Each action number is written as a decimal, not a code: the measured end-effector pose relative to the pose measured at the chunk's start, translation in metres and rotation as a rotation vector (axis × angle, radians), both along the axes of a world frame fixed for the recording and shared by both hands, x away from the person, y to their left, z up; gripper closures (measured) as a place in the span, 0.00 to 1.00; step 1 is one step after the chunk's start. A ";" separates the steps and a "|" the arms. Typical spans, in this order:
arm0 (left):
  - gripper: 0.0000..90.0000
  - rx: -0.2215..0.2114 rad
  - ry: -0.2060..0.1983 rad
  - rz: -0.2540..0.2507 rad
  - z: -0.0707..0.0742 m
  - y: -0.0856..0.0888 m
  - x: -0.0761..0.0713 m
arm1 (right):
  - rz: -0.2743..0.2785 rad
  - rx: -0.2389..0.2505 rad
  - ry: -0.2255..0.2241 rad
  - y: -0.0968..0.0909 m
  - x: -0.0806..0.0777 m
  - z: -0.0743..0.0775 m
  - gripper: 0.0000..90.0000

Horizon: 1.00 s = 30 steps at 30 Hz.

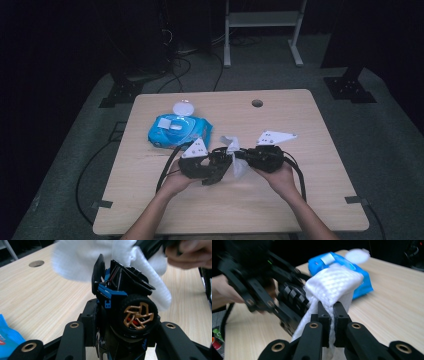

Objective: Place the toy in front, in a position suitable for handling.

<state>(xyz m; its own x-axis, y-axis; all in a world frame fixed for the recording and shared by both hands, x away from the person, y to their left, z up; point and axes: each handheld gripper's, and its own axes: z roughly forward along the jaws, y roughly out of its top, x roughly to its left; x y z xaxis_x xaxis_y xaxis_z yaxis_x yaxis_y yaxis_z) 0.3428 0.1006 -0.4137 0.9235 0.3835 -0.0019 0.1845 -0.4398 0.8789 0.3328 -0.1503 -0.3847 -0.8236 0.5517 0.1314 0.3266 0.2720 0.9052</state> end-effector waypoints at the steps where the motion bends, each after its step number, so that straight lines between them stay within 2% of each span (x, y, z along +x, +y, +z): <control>1: 0.63 -0.002 0.001 -0.003 -0.001 -0.002 -0.001 | 0.010 0.010 -0.012 0.002 -0.001 0.003 0.96; 4: 0.63 -0.001 -0.006 -0.014 0.000 -0.004 -0.002 | 0.018 0.006 -0.024 0.005 -0.002 0.007 0.96; 8: 0.63 -0.002 -0.009 -0.008 0.002 -0.002 -0.002 | -0.001 0.024 0.029 -0.005 0.005 -0.004 0.96; 10: 0.63 -0.024 0.001 -0.006 0.002 0.001 -0.001 | -0.010 0.004 0.036 -0.007 0.006 -0.008 0.96; 13: 0.63 -0.015 0.000 -0.005 0.001 -0.001 -0.001 | -0.008 0.022 0.051 -0.006 0.007 -0.009 0.96; 14: 0.63 -0.001 0.000 -0.010 0.000 -0.001 -0.001 | 0.000 0.034 0.045 -0.005 0.006 -0.007 0.96; 18: 0.63 -0.011 -0.005 -0.014 0.000 -0.002 -0.001 | 0.015 0.032 0.020 -0.001 0.003 -0.001 0.96; 21: 0.63 -0.033 -0.005 -0.010 0.003 0.000 -0.002 | -0.004 0.019 0.039 -0.007 0.007 -0.008 0.96; 25: 0.63 -0.019 -0.008 -0.003 0.002 0.001 -0.001 | -0.012 0.022 0.081 -0.010 0.011 -0.016 0.96; 28: 0.63 0.003 -0.013 -0.006 0.000 -0.003 -0.001 | 0.004 0.035 0.050 -0.004 0.006 -0.006 0.96; 30: 0.63 0.001 -0.009 -0.015 -0.001 -0.005 -0.001 | 0.031 0.054 0.030 0.000 0.002 0.002 0.96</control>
